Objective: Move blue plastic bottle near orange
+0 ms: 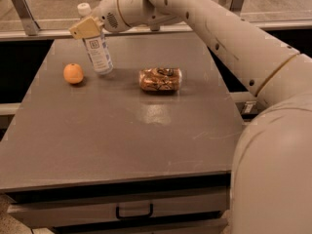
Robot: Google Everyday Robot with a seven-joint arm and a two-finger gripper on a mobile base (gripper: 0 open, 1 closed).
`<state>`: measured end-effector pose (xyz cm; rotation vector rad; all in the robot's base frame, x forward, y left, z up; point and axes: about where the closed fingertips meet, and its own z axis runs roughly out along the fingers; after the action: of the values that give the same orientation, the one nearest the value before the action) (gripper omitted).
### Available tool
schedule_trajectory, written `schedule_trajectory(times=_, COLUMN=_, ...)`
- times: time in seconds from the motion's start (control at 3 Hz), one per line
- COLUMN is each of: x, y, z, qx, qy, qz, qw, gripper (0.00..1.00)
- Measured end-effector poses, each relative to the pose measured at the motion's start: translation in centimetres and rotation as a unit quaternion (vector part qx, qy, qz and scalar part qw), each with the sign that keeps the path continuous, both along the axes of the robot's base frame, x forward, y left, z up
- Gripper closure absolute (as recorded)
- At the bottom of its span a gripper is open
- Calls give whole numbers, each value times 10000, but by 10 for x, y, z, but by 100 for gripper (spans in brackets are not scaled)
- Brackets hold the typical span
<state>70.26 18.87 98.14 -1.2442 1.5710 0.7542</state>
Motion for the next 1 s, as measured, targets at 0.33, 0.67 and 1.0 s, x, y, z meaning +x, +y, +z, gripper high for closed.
schedule_trajectory(times=0.33, x=7, y=4, z=-12, qx=166, qy=187, qz=-11, qw=9997, gripper=82)
schedule_trajectory(times=0.67, x=5, y=6, z=-13, qx=158, qy=192, qz=11, qw=9997, gripper=59)
schedule_trajectory(times=1.0, x=5, y=9, z=-14, qx=156, qy=202, qz=35, qw=9997, gripper=35)
